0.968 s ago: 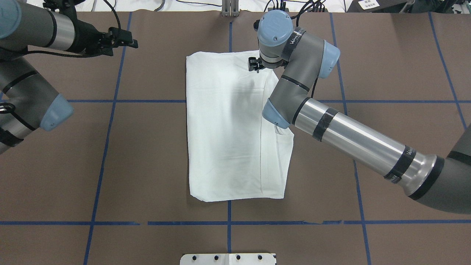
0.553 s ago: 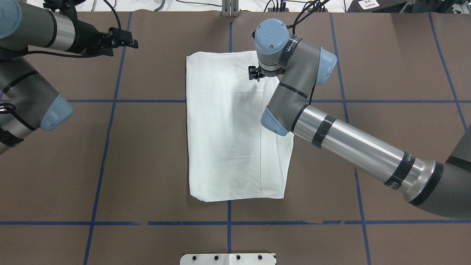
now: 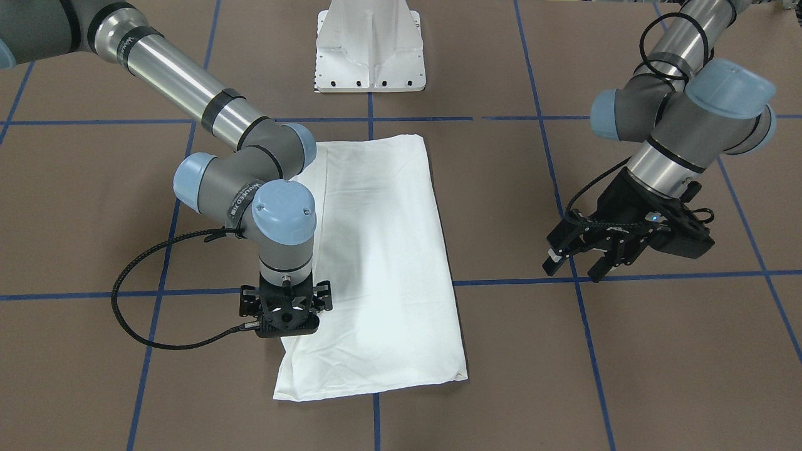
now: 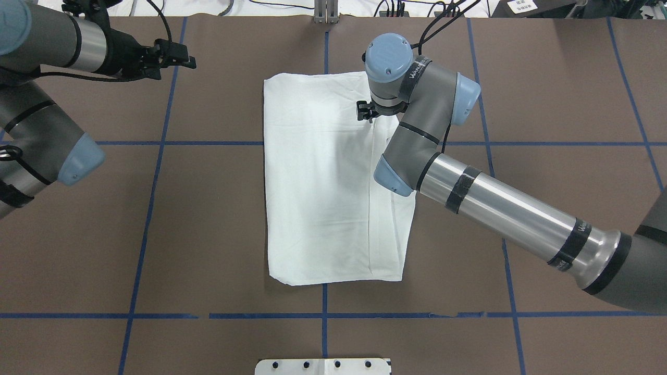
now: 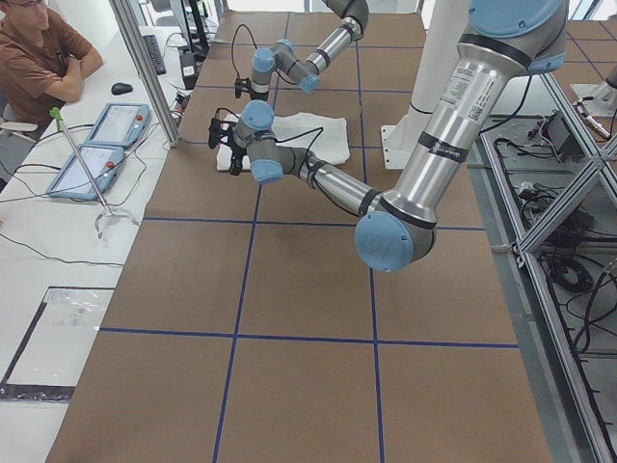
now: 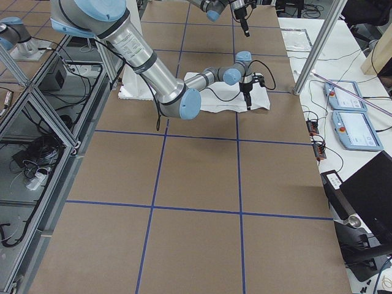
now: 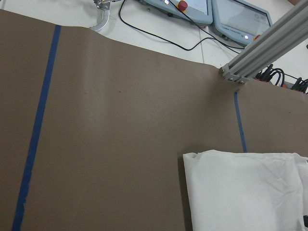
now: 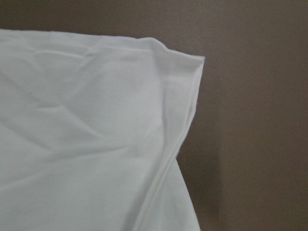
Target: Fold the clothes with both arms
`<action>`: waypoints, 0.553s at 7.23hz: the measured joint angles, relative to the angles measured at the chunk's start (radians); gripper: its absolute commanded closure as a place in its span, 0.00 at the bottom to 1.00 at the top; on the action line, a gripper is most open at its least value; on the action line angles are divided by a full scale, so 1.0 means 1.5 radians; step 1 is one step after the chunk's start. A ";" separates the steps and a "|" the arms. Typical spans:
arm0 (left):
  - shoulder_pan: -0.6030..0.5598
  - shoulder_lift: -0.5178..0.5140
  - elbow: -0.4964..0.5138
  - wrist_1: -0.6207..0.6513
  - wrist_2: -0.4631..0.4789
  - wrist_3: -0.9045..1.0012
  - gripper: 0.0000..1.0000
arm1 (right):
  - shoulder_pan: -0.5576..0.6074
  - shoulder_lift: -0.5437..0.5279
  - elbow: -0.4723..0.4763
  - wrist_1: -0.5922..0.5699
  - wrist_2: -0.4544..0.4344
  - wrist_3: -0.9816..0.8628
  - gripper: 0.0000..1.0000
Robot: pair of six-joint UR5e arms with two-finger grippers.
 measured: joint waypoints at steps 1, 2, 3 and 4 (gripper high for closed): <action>0.000 -0.004 0.004 0.000 0.000 0.000 0.00 | 0.000 -0.005 0.004 -0.008 0.004 -0.007 0.00; 0.001 -0.006 0.008 0.000 0.000 0.000 0.00 | 0.001 -0.015 0.017 -0.018 0.008 -0.012 0.00; 0.001 -0.008 0.012 -0.001 0.000 0.000 0.00 | 0.004 -0.026 0.035 -0.032 0.013 -0.020 0.00; 0.001 -0.008 0.015 -0.001 0.001 0.000 0.00 | 0.010 -0.037 0.053 -0.047 0.023 -0.031 0.00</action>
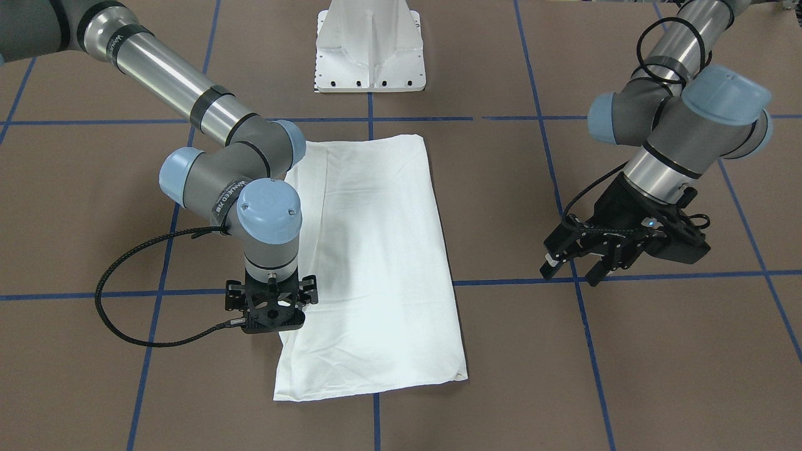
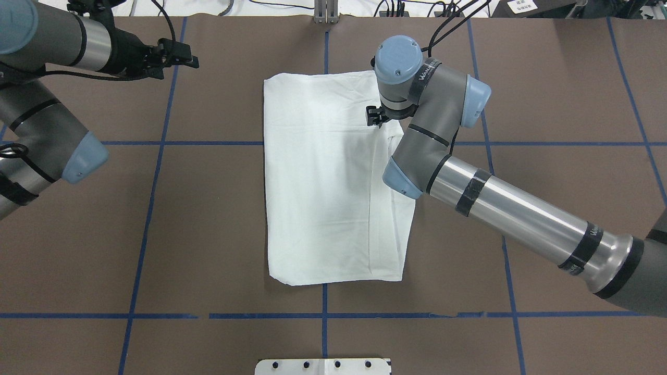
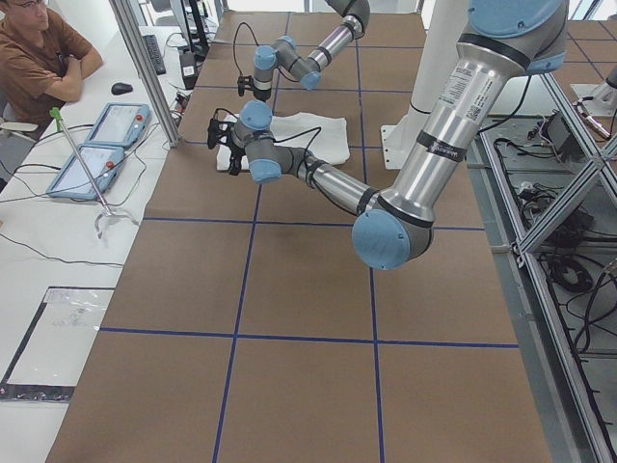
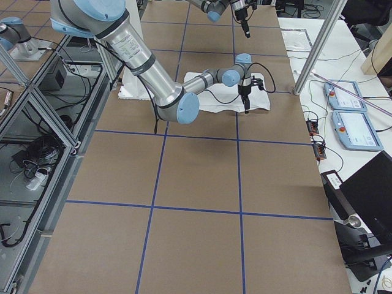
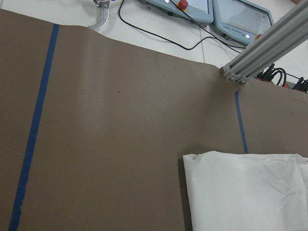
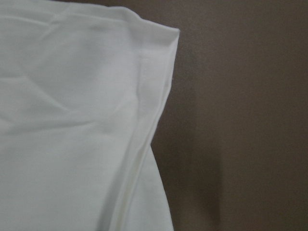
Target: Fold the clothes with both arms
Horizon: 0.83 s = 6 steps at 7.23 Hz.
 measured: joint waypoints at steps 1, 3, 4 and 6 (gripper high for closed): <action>0.001 0.000 0.001 0.000 0.000 0.000 0.00 | 0.006 -0.016 0.019 -0.009 0.008 -0.010 0.00; 0.001 -0.001 0.002 0.000 0.000 0.000 0.00 | 0.014 -0.044 0.042 -0.015 0.014 -0.023 0.00; 0.002 -0.001 0.002 0.000 0.000 -0.001 0.00 | 0.018 -0.049 0.046 -0.015 0.015 -0.031 0.00; 0.002 -0.001 0.002 0.000 0.000 0.000 0.00 | 0.020 -0.043 0.051 -0.014 0.020 -0.035 0.00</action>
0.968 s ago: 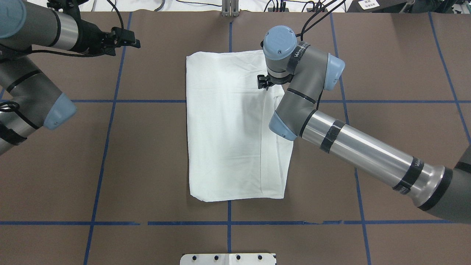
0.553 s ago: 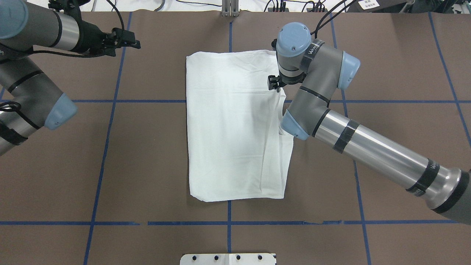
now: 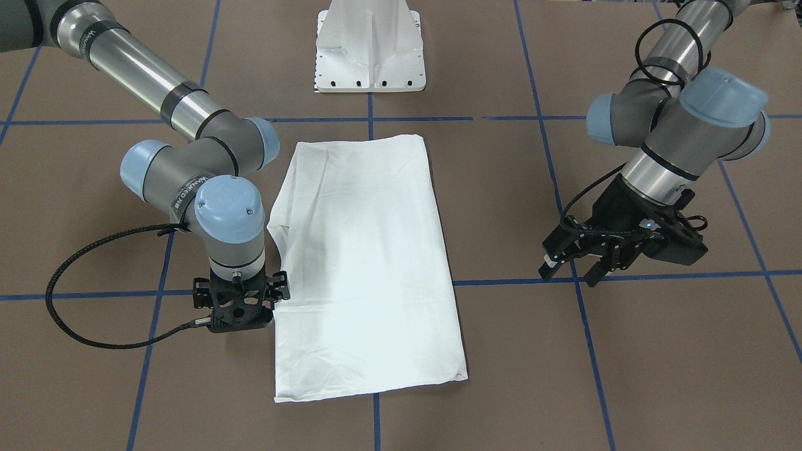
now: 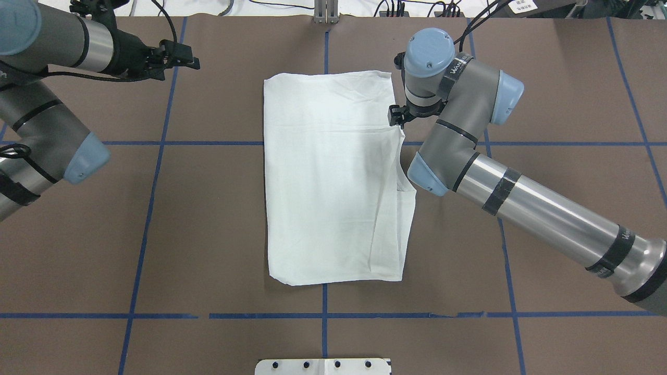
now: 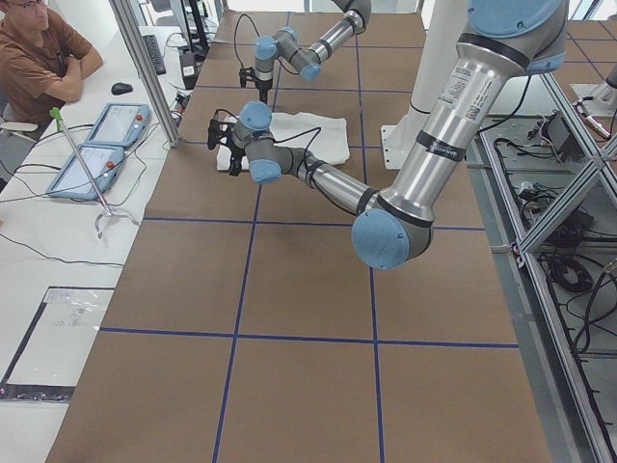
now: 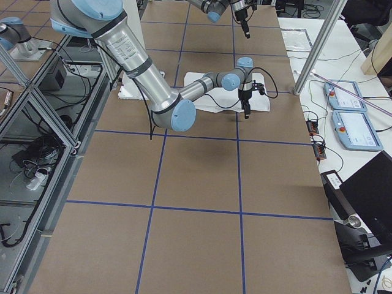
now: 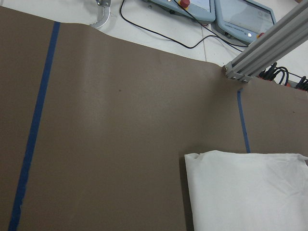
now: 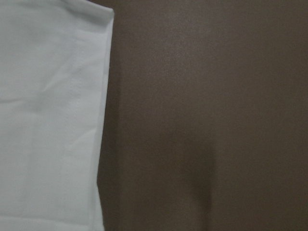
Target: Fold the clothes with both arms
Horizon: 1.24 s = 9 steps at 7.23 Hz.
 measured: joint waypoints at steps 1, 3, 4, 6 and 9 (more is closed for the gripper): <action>0.000 0.000 0.000 0.000 0.000 0.000 0.00 | 0.000 0.005 0.003 0.006 0.001 0.002 0.00; 0.001 0.001 0.000 -0.001 0.000 -0.001 0.00 | -0.005 0.018 0.008 0.016 0.001 0.015 0.00; 0.001 0.001 0.000 -0.001 0.000 -0.001 0.00 | -0.012 0.021 0.011 0.017 0.001 0.023 0.00; 0.001 0.002 0.001 -0.002 0.000 0.000 0.00 | -0.030 0.018 0.030 0.003 0.000 0.040 0.00; 0.001 0.002 0.000 -0.001 0.000 0.000 0.00 | -0.055 0.011 0.085 -0.073 0.001 0.052 0.00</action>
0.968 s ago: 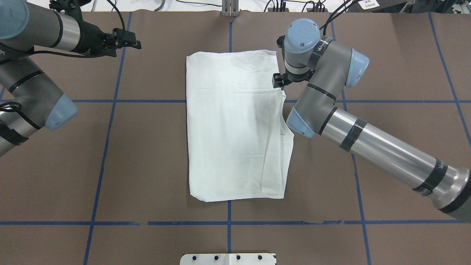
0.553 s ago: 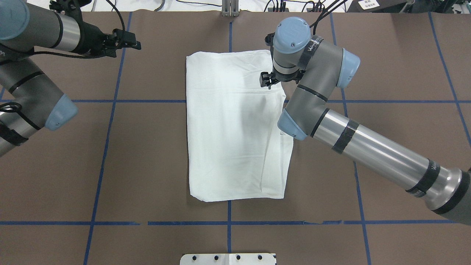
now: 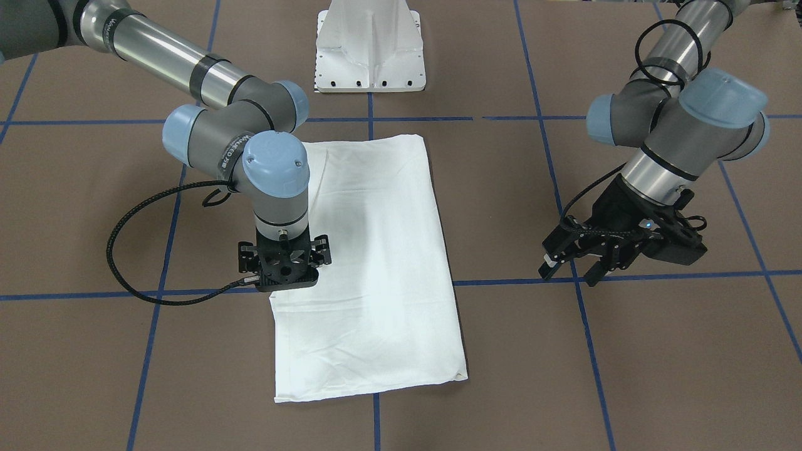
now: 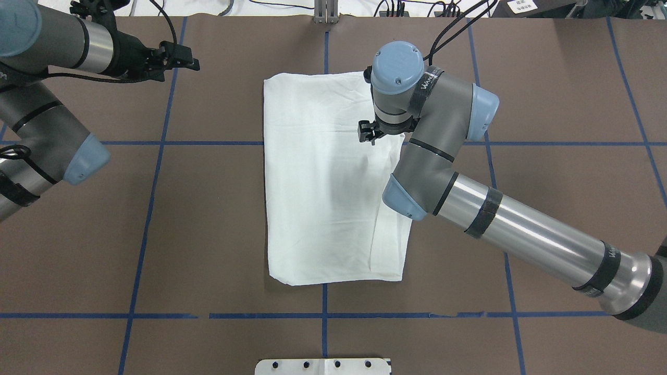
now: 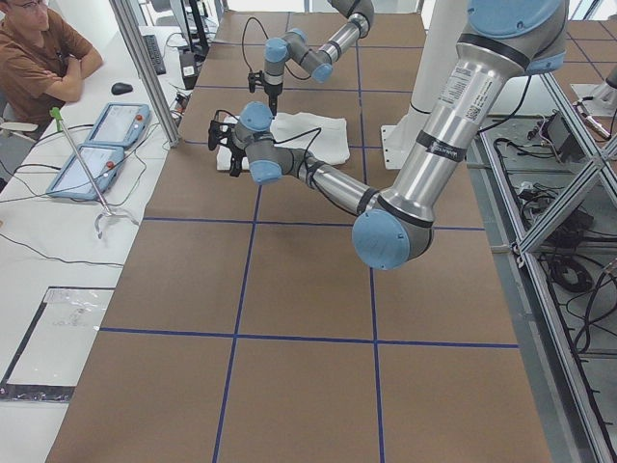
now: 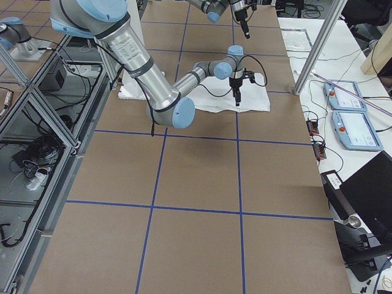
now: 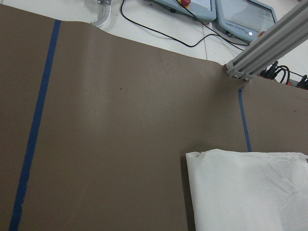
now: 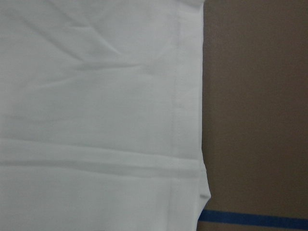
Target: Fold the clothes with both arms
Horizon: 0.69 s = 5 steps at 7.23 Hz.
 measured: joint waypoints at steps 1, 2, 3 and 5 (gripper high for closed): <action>0.000 0.000 0.000 0.000 0.000 0.000 0.00 | -0.009 -0.004 0.010 -0.015 -0.001 0.003 0.00; 0.000 0.001 0.000 -0.001 0.003 0.000 0.00 | -0.018 -0.009 0.014 -0.021 -0.002 0.007 0.00; 0.000 0.000 0.000 -0.001 0.008 0.000 0.00 | -0.024 -0.012 0.015 -0.023 -0.004 0.009 0.00; 0.000 -0.001 0.000 -0.001 0.013 0.000 0.00 | -0.029 -0.022 0.020 -0.025 -0.004 0.011 0.00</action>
